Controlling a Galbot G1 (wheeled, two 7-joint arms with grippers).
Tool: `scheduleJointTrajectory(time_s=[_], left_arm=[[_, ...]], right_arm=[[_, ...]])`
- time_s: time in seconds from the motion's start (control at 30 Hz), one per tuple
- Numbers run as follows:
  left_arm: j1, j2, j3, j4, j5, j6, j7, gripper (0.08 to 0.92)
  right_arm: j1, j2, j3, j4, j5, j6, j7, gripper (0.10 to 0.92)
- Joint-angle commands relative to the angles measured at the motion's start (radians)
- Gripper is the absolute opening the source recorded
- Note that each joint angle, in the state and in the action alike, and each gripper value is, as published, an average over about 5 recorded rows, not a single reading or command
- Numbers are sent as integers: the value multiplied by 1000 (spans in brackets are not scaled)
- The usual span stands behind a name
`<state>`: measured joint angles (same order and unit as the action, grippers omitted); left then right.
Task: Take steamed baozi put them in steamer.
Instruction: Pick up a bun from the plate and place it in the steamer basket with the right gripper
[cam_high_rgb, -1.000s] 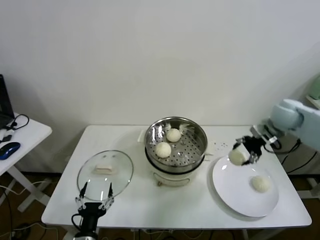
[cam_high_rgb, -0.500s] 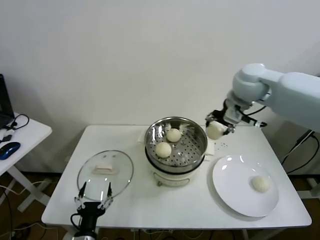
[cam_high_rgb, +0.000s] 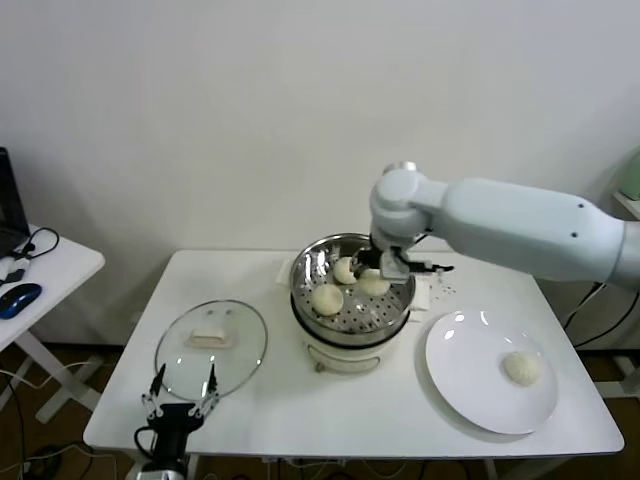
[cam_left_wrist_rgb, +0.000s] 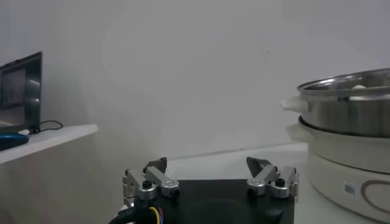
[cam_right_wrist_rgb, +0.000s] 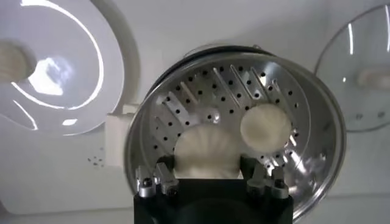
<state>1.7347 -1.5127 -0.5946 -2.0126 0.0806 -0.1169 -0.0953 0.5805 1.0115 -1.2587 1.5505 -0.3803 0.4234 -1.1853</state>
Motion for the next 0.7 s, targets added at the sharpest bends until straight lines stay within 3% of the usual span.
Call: scheduleJointTrajectory(time_s=[0.03,0.7], left_arm=[[-14,7,-3,9,-6,10,0,823],[-37,10,6,30,-10,32,0,823]], right_arm=[[-129,86,24,-22,-92,36,-1,696],[-141,68,6,-28,-84,83,-3,696]])
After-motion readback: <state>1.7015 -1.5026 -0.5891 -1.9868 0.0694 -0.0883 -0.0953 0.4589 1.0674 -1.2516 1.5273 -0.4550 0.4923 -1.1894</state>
